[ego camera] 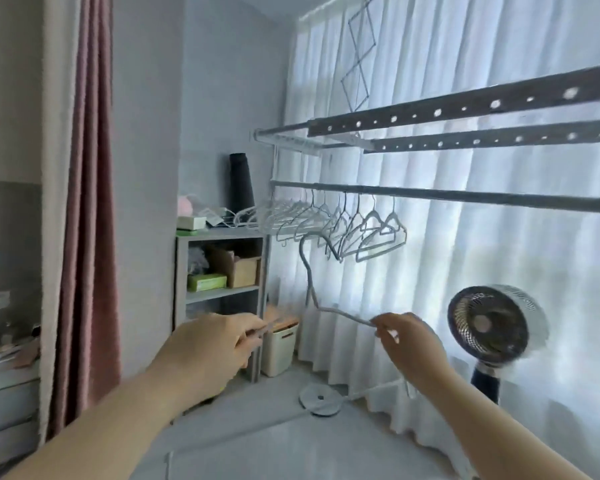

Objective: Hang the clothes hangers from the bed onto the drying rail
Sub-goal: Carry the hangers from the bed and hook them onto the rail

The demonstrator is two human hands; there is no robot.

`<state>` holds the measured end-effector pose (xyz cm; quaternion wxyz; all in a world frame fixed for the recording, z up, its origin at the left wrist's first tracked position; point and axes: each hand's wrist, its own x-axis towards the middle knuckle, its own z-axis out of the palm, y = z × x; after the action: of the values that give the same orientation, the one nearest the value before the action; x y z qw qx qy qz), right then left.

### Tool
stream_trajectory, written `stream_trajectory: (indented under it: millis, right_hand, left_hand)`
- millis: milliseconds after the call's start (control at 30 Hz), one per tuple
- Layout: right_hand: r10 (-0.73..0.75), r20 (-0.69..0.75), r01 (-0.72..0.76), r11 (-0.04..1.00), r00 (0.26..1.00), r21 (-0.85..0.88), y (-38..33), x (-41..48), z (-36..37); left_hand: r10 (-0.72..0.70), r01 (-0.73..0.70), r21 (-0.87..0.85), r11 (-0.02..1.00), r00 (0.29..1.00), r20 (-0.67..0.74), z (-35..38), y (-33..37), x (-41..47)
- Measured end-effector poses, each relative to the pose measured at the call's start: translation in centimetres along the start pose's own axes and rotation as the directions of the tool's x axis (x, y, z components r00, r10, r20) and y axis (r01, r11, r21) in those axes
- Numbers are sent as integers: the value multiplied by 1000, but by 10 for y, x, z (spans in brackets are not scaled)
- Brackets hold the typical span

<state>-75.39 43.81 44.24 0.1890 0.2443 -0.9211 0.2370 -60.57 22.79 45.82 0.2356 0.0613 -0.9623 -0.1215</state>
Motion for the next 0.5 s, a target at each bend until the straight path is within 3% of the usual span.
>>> stream_trajectory:
  millis: [267, 400, 500]
  right_hand:
    - [174, -57, -176, 984, 983, -31, 110, 29, -23]
    - [175, -72, -181, 980, 982, -87, 145, 56, -22]
    - [155, -96, -166, 978, 983, -125, 169, 89, -24]
  left_hand:
    - [162, -158, 52, 986, 984, -70, 66, 74, 90]
    - [184, -175, 112, 978, 980, -74, 98, 83, 140]
    - [188, -183, 65, 981, 979, -82, 119, 90, 193]
